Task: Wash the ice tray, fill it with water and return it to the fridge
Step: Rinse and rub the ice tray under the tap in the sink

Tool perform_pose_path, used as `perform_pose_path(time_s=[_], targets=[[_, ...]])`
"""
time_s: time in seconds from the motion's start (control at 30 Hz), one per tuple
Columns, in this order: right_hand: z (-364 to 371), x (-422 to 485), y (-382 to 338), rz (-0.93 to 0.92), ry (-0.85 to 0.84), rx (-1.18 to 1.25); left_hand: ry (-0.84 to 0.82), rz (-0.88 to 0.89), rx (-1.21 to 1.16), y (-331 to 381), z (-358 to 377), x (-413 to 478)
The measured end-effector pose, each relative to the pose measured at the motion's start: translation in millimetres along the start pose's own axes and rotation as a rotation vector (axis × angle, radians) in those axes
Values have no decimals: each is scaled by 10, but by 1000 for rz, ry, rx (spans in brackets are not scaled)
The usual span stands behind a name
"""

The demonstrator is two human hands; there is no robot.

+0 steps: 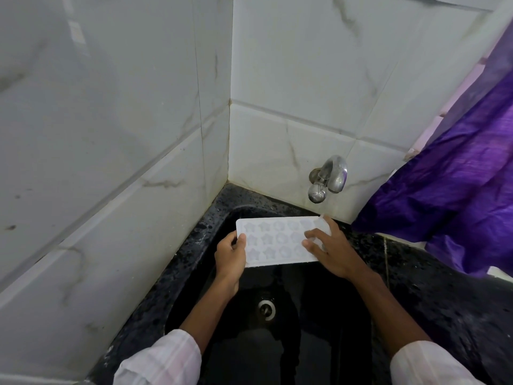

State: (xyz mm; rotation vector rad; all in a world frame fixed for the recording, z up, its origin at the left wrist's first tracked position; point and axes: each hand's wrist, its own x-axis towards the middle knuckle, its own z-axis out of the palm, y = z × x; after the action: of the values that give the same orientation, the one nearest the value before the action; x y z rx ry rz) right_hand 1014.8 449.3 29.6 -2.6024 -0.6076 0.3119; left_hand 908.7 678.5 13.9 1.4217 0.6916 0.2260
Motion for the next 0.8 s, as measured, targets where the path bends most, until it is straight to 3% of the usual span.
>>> perform_pose_path(time_s=[0.8], targets=[[-51, -28, -37, 11, 50, 31, 42, -6, -53, 118, 132, -39]])
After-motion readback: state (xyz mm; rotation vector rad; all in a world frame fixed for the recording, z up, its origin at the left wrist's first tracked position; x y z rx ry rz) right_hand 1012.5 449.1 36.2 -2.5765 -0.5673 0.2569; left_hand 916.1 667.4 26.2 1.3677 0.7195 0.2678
